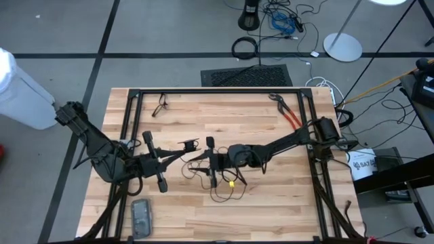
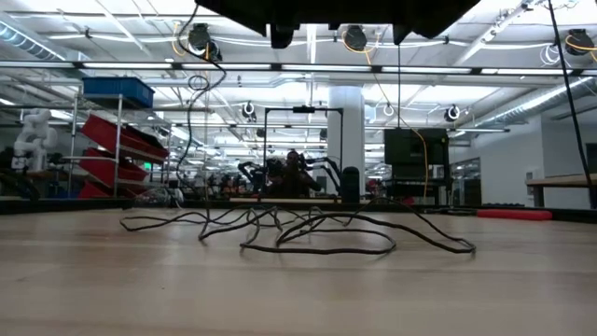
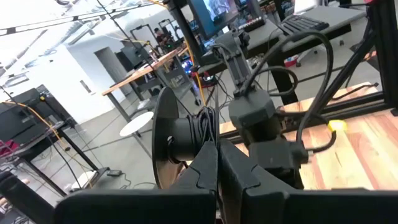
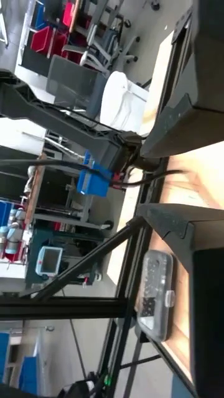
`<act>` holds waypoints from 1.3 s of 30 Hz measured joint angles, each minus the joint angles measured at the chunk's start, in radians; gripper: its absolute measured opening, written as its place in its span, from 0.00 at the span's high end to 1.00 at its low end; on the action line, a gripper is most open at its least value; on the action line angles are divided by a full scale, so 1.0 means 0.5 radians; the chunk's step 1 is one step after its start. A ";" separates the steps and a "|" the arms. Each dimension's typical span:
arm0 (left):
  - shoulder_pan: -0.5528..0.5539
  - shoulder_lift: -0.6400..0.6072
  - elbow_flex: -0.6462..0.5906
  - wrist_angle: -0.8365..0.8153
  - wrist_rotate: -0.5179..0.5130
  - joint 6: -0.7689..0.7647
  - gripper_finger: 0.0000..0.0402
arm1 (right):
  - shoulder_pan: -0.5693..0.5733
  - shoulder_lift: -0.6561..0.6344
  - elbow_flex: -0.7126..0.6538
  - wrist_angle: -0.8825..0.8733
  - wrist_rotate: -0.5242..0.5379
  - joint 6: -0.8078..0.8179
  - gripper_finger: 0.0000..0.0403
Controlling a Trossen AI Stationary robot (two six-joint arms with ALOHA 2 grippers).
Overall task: Coil cords
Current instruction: Coil the black wire onto the spool
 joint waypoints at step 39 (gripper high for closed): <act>-0.125 -0.045 0.000 -0.326 0.340 -0.107 1.00 | 0.354 -0.928 0.001 -1.470 0.413 0.173 1.00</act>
